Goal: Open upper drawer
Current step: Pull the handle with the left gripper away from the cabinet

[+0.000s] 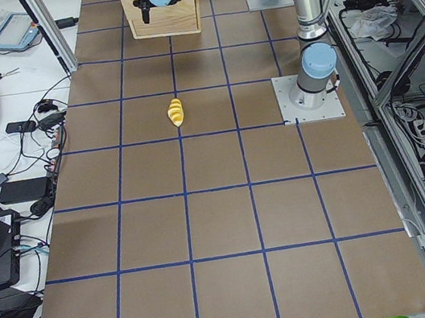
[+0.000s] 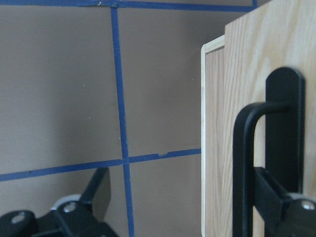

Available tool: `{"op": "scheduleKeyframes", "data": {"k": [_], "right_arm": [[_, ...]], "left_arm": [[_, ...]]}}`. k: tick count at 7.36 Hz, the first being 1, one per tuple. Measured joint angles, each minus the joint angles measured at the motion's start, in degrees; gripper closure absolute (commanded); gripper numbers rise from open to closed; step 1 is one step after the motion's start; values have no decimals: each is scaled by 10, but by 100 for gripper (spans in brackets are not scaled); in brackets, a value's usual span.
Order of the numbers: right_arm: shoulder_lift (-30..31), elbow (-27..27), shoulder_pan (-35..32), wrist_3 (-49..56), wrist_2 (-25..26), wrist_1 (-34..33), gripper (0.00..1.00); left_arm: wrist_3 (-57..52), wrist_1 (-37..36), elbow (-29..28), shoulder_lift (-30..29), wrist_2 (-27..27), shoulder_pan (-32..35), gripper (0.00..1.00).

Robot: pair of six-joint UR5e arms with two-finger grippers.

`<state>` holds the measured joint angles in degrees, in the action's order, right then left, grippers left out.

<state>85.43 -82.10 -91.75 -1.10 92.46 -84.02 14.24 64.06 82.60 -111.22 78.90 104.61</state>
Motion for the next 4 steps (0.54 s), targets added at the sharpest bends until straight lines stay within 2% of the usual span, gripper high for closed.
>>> {"op": "scheduleKeyframes", "data": {"k": [4], "right_arm": [[0, 0, 0, 0, 0, 0, 0]], "left_arm": [[-33, 38, 0, 11, 1, -40, 0]]}}
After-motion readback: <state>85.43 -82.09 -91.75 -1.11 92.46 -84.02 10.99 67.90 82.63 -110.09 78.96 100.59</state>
